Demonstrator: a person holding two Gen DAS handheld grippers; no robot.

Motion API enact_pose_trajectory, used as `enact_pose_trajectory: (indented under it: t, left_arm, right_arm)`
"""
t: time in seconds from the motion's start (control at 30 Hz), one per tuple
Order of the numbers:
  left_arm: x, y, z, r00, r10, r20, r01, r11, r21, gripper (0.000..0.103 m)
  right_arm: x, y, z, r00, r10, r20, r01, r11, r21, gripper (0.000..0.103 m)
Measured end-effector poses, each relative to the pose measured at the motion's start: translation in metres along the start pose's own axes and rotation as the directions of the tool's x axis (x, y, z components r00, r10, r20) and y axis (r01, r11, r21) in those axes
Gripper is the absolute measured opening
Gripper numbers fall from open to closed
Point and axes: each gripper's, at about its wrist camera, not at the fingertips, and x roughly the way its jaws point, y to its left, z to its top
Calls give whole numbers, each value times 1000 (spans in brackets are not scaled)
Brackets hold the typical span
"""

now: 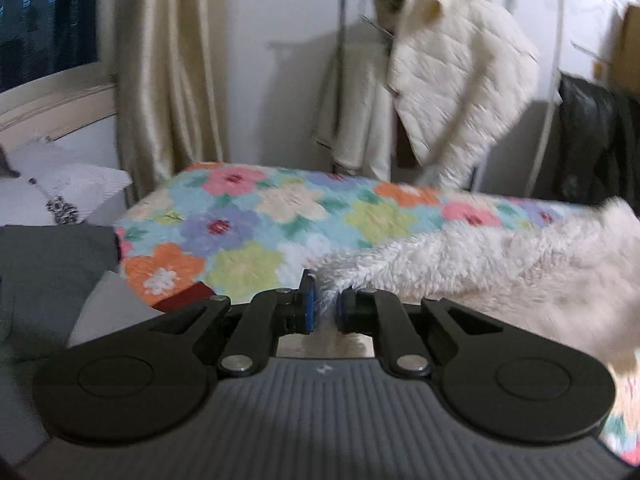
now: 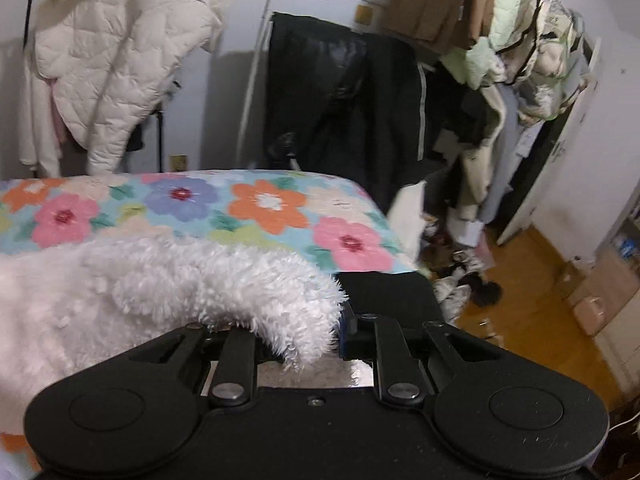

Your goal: Fold clothes

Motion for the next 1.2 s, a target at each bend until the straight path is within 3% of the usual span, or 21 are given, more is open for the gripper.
enact_pose_trajectory:
  t: [0.13, 0.27, 0.5, 0.57, 0.63, 0.73, 0.83, 0.9, 0.97, 1.03, 1.1, 1.2]
  left_arm:
    - [2, 12, 5, 999, -47, 27, 49, 995, -83, 9]
    - [-5, -3, 6, 992, -54, 115, 55, 998, -6, 9]
    - [-37, 2, 5, 987, -108, 117, 102, 993, 56, 9]
    - [-59, 13, -1, 981, -112, 158, 98, 991, 91, 9]
    - [-76, 27, -7, 979, -81, 186, 60, 992, 113, 9]
    - [-93, 59, -10, 982, -61, 179, 54, 997, 47, 9]
    - [-106, 79, -7, 976, -19, 216, 21, 1000, -6, 9]
    - [-109, 79, -4, 969, 27, 244, -27, 1000, -4, 9]
    - [-95, 67, -5, 974, 77, 214, -91, 994, 55, 10]
    - [-75, 53, -15, 987, 94, 131, -107, 989, 99, 9]
    - [-53, 39, -26, 999, 51, 12, -52, 994, 95, 9]
    - [-33, 15, -38, 994, 2, -106, 10, 994, 109, 9]
  right_arm:
    - [-8, -26, -3, 1000, -12, -1, 12, 1000, 22, 21]
    - [-20, -33, -6, 1000, 5, 6, -5, 1000, -13, 21]
    - [-60, -43, -16, 986, 156, -59, -159, 986, -57, 21]
    - [-82, -50, -21, 976, 210, -60, -214, 975, -65, 21]
    - [-103, -63, -26, 950, 305, -73, -309, 950, -45, 22]
    - [-134, -87, -37, 891, 450, -69, -450, 893, 14, 22]
    - [-161, -95, -52, 829, 550, -98, -548, 835, 53, 22]
    - [-155, -91, -72, 813, 565, -140, -562, 824, 69, 22]
    - [-141, -84, -95, 805, 562, -190, -557, 826, 81, 22]
    - [-127, -77, -118, 795, 557, -240, -553, 828, 93, 22]
    - [-113, -69, -141, 782, 552, -289, -547, 830, 104, 22]
    - [-86, -57, -192, 777, 523, -352, -508, 850, 142, 23]
